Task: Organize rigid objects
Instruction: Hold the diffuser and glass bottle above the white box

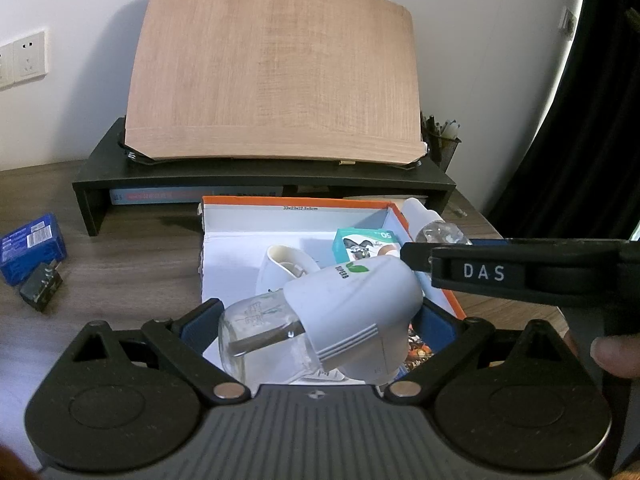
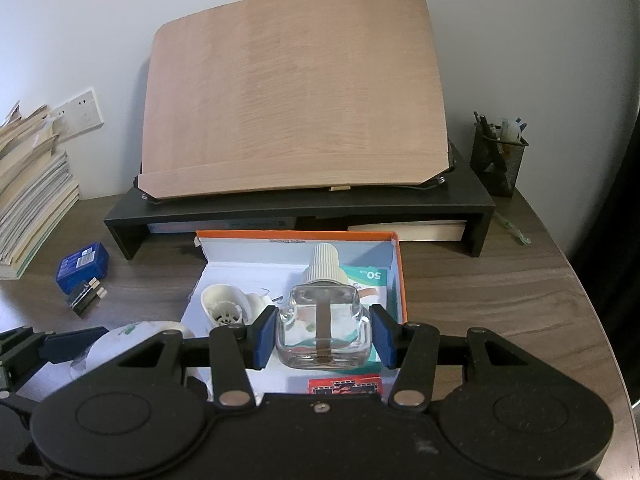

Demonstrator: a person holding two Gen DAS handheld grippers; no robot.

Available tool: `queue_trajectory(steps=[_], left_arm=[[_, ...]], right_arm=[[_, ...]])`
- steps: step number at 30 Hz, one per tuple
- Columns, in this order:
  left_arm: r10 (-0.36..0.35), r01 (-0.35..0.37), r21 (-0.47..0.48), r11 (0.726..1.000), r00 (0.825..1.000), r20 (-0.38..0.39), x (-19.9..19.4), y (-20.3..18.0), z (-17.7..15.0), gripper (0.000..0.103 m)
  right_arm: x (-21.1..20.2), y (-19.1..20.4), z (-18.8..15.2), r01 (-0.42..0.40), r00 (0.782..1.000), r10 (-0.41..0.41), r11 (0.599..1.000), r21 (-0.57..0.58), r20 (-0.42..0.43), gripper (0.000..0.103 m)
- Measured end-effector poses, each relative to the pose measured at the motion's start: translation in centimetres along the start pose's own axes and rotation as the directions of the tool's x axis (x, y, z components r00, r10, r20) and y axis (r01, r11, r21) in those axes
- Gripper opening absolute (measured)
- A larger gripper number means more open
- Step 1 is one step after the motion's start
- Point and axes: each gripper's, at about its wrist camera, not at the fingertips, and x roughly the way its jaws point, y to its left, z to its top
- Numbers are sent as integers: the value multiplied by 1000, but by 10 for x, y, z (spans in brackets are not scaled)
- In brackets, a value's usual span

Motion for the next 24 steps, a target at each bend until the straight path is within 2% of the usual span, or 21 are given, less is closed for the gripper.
queue_trajectory(steps=[24], left_arm=[[3,-3,-6,1000,1000,-15,11,5,4,102]], right_arm=[[22,4,7,-8,1000,7,1000,-11,-30,60]])
